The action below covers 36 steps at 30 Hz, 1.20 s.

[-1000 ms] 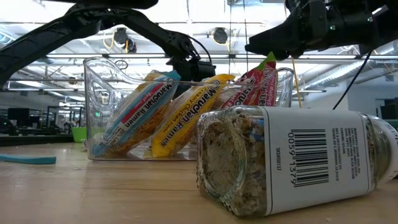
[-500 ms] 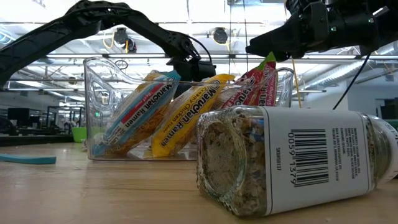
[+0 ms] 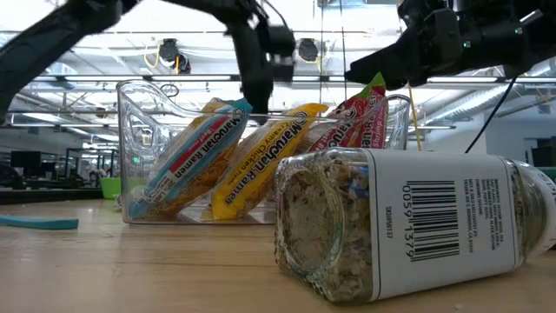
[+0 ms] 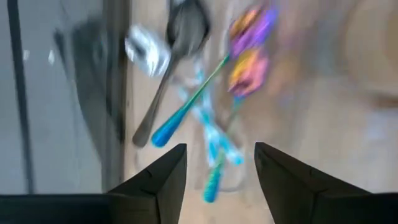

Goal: Pick & Place Food Item
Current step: Put the blue spoon into the top transparent bin

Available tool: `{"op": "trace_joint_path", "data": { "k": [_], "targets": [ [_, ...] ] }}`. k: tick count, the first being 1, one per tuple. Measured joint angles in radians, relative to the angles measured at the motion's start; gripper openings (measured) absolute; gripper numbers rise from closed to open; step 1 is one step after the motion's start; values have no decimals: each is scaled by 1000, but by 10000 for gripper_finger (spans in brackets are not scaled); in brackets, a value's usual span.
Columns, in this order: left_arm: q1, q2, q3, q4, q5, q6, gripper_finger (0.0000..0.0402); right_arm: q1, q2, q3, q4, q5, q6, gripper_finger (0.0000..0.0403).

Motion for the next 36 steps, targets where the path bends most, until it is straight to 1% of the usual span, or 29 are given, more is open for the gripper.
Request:
{"op": "trace_joint_path", "data": {
  "k": [3, 6, 9, 11, 13, 15, 18, 23, 26, 29, 31, 34, 36],
  "targets": [
    [-7, -82, 12, 11, 105, 5, 197, 0, 0, 0, -27, 0, 11, 238],
    [-6, -178, 2, 27, 231, 6, 198, 0, 0, 0, -34, 0, 30, 238],
    [7, -292, -32, 44, 336, 21, 198, 0, 0, 0, -40, 0, 53, 238],
    [21, -378, -83, 74, 391, 24, 198, 0, 0, 0, -43, 0, 71, 238],
    [36, -475, -169, 134, 447, 19, 198, 0, 0, -3, -46, 0, 79, 238],
    [49, -584, -287, 228, 485, 11, 198, 3, 0, -18, -38, 0, 89, 238],
    [62, -755, -513, 391, 486, -21, 198, 3, 0, -65, 11, 0, 120, 238],
    [65, -1023, -922, 717, 480, -101, 198, 3, 0, -165, 201, 0, 167, 238],
    [49, -1172, -1174, 978, 485, -156, 198, 3, 0, -223, 332, 0, 183, 238],
    [29, -1294, -1445, 1319, 484, -217, 198, 3, 0, -269, 417, 0, 182, 238],
    [15, -1342, -1615, 1612, 484, -291, 198, -1, 0, -288, 451, 1, 182, 238],
    [-3, -1354, -1820, 2045, 478, -399, 198, -2, 0, -296, 465, 5, 174, 238],
    [-13, -1349, -1922, 2270, 477, -446, 198, -2, 0, -296, 465, 5, 153, 238]
  ]
}}
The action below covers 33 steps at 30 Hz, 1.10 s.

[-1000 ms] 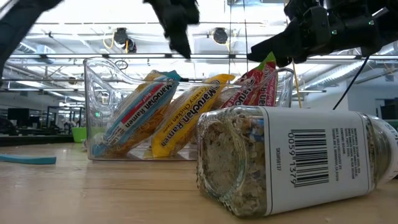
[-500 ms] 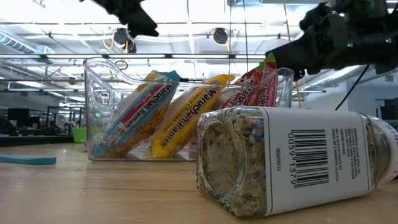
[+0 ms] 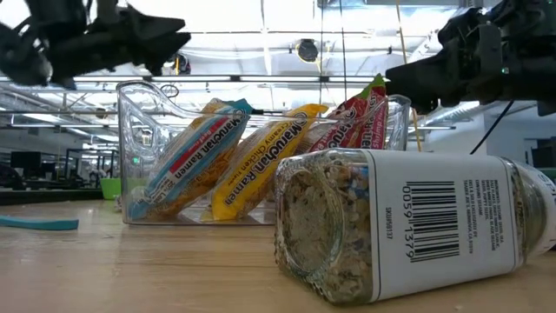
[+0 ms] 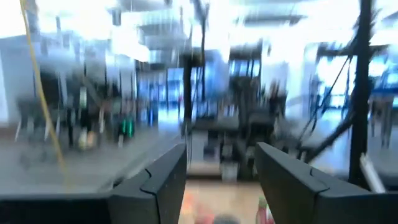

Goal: Pick & Place Food Item
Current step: Put the blue spoon into the top transparent bin

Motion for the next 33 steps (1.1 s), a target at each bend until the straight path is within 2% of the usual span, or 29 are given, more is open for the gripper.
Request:
{"op": "trace_joint_path", "data": {
  "k": [3, 7, 12, 20, 25, 33],
  "targets": [
    [-16, 16, -90, 202, -4, -18, 198, 0, 0, 0, -11, 3, -32, 238],
    [-34, 16, -120, 268, -33, -26, 198, 0, 0, 0, -15, 18, -68, 238],
    [-65, 29, -106, 259, -60, -41, 198, 0, 0, 0, -14, 80, -80, 238],
    [-134, 92, -104, 262, -58, -39, 198, 0, 0, 0, 49, 74, -187, 238],
    [-173, 133, -93, 328, -58, -58, 198, 0, 0, 0, 79, 74, -193, 238],
    [-235, 206, -43, 309, -58, -77, 198, 0, 0, 0, 103, 74, -232, 238]
  ]
}}
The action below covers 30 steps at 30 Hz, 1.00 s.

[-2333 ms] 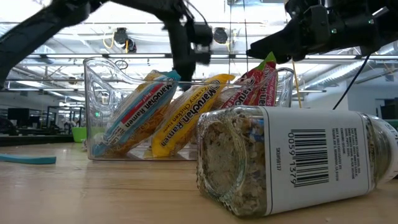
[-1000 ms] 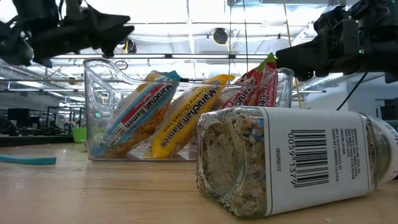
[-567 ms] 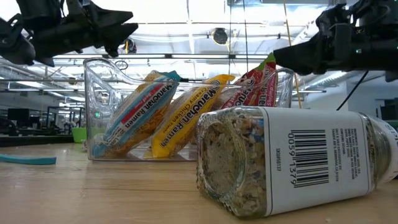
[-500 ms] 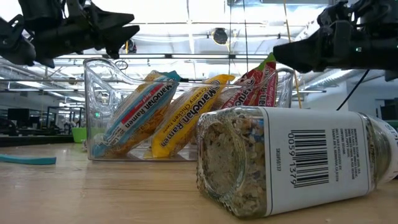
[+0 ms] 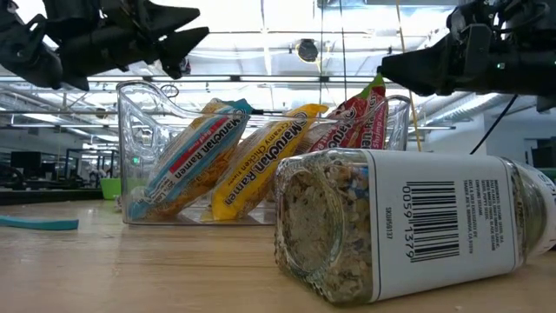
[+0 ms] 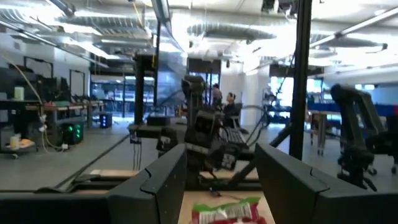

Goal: Pick & Place Food Item
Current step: Put the blue spoon into the top transparent bin

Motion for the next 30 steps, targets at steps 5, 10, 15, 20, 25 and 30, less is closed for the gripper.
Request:
{"op": "trace_joint_path", "data": {
  "k": [5, 10, 15, 20, 25, 30],
  "targets": [
    [-24, 53, 30, -46, -89, 54, 198, 0, 0, 0, -6, -2, -1, 238],
    [-31, 51, 92, -308, -206, 94, 198, 0, 0, 0, -20, -2, -1, 238],
    [-35, 52, 194, -531, -219, 97, 198, 0, 0, 0, -24, 0, -3, 238],
    [-71, 55, 253, -627, -219, 138, 198, 0, 0, 0, -63, 0, -12, 238],
    [-106, 55, 256, -637, -256, 170, 198, 4, -4, 14, -112, 0, -9, 238],
    [-111, 55, 256, -637, -263, 168, 198, 53, -74, 149, -505, 26, -8, 238]
  ]
}}
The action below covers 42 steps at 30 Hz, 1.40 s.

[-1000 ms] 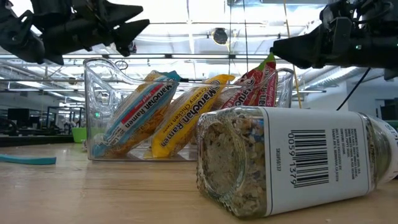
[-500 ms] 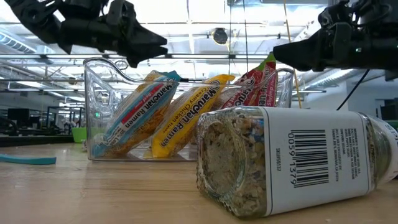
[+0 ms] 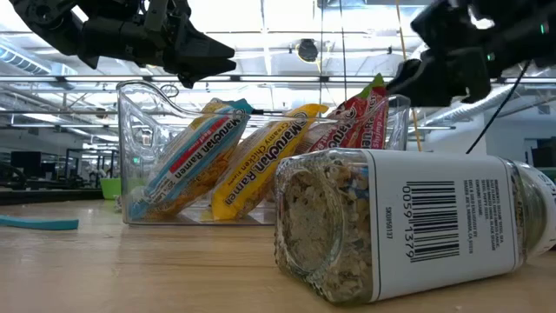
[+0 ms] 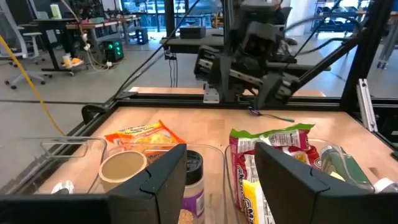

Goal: Pick & Place Food Item
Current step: Put the blue spoon into the top transparent bin

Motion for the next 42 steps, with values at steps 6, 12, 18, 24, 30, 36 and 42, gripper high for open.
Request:
{"op": "trace_joint_path", "data": {
  "k": [6, 12, 18, 24, 30, 36, 42],
  "targets": [
    [0, 0, 0, 4, -7, -1, 198, 98, -28, 319, -892, 189, 135, 238],
    [1, 0, 0, 25, -25, -3, 198, 170, -26, 494, -1294, 175, 416, 238],
    [2, 0, 0, 93, -27, -2, 198, 211, -27, 629, -1610, 113, 837, 238],
    [2, 0, 0, 176, -94, -3, 198, 259, -26, 648, -1761, 35, 1292, 238],
    [2, 0, 0, 293, -229, -11, 198, 342, -26, 648, -1892, -92, 1708, 238],
    [1, 0, 0, 309, -260, -136, 198, 458, -8, 648, -1981, -187, 2068, 238],
    [-40, 0, 0, 223, -258, -212, 198, 590, 87, 648, -2026, -238, 2339, 238]
  ]
}}
